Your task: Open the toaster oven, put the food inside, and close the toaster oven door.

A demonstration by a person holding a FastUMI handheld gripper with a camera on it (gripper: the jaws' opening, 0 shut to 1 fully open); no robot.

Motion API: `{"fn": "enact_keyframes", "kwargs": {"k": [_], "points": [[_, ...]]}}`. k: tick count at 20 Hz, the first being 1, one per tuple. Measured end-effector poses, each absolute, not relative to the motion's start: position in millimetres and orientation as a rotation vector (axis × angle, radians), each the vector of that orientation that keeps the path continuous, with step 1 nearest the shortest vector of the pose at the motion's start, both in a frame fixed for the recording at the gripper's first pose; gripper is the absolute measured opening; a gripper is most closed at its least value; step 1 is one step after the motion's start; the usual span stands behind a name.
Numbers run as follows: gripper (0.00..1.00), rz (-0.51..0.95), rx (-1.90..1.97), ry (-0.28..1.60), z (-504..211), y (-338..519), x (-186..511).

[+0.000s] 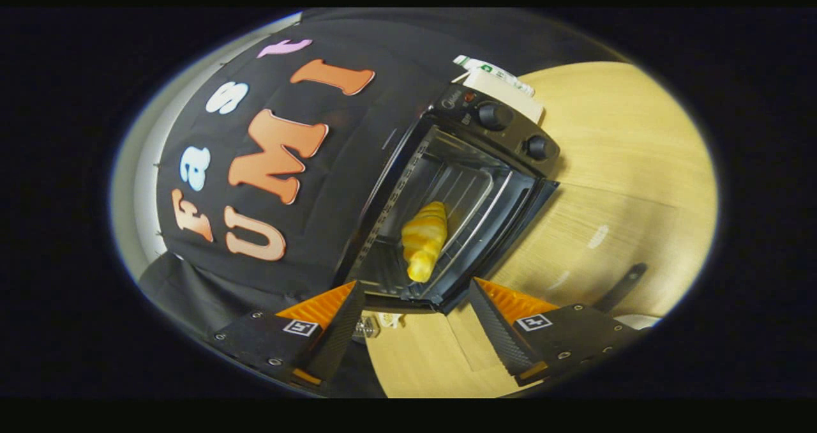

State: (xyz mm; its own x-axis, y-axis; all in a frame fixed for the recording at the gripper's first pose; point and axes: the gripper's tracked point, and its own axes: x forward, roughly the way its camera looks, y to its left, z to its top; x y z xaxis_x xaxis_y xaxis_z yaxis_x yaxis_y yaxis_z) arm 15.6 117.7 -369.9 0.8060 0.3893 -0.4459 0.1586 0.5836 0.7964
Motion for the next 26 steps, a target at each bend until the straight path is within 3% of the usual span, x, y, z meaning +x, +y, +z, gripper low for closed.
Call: {"fn": "enact_keyframes", "kwargs": {"k": [16, 26], "points": [[0.99, 0.164, 0.022, 0.806, -437, 40, -85], [0.99, 0.199, -0.087, 0.847, -461, 43, -70]]}}
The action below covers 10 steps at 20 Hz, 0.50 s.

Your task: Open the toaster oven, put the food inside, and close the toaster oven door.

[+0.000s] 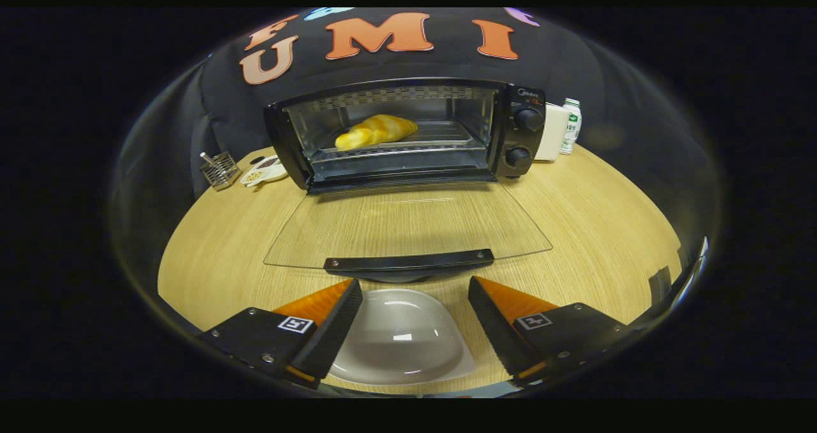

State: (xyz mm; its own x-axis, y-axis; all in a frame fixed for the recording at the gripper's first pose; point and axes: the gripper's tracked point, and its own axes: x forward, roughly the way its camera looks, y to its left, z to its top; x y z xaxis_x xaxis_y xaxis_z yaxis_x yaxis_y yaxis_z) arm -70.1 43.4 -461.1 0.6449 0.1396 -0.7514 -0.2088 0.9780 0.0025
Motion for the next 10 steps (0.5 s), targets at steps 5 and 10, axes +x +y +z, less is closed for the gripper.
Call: {"fn": "enact_keyframes", "kwargs": {"k": [5, 10], "points": [[0.99, 0.211, -0.151, 0.836, -464, 43, -61], [0.99, 0.207, -0.087, 0.802, -449, 43, -59]]}}
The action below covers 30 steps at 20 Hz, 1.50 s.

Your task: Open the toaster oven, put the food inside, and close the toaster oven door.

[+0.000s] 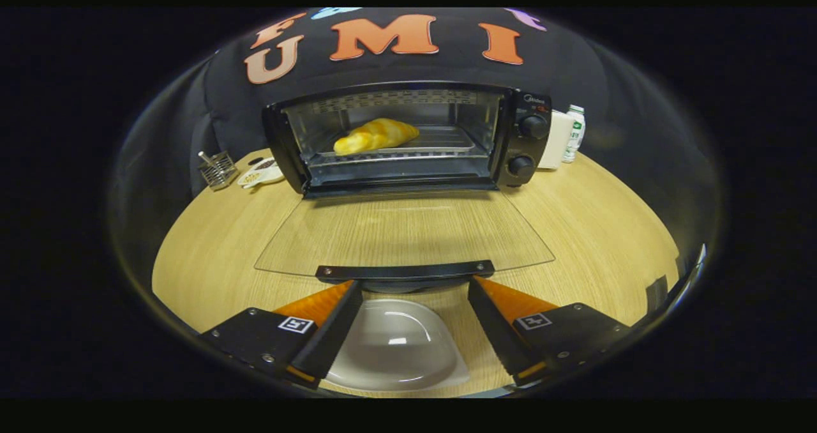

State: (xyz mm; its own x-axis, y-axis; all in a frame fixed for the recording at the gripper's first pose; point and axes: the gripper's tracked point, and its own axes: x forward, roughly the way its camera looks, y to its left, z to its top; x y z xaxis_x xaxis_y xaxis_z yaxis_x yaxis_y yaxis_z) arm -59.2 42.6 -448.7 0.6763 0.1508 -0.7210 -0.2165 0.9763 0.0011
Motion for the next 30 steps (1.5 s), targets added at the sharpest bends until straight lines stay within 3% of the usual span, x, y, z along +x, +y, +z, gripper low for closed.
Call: {"fn": "enact_keyframes", "kwargs": {"k": [13, 30], "points": [[1.00, 0.234, -0.018, 0.658, -361, 49, -18], [1.00, 0.249, 0.101, 0.565, -307, 69, 61]]}}
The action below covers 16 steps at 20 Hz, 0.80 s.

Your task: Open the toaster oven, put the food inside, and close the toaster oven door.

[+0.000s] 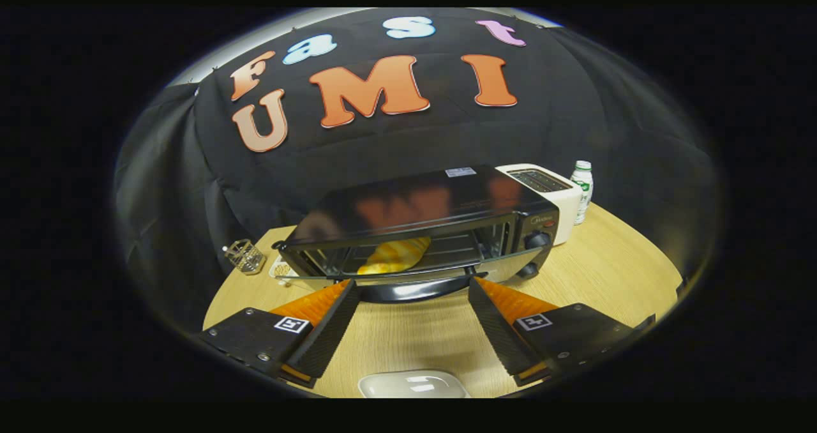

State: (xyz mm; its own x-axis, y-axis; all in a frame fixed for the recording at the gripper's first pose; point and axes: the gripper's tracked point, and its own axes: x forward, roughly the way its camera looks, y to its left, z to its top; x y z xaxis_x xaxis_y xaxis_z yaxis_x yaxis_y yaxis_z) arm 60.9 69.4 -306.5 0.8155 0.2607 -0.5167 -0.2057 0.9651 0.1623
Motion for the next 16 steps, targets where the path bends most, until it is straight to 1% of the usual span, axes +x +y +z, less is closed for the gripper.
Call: {"fn": "enact_keyframes", "kwargs": {"k": [5, 10, 13, 16], "points": [[1.00, 0.236, 0.097, 0.568, -309, 78, 88], [0.99, 0.238, 0.109, 0.550, -293, 76, 91], [0.99, 0.227, 0.105, 0.502, -257, 67, 92], [0.99, 0.214, 0.096, 0.422, -204, 52, 95]]}}
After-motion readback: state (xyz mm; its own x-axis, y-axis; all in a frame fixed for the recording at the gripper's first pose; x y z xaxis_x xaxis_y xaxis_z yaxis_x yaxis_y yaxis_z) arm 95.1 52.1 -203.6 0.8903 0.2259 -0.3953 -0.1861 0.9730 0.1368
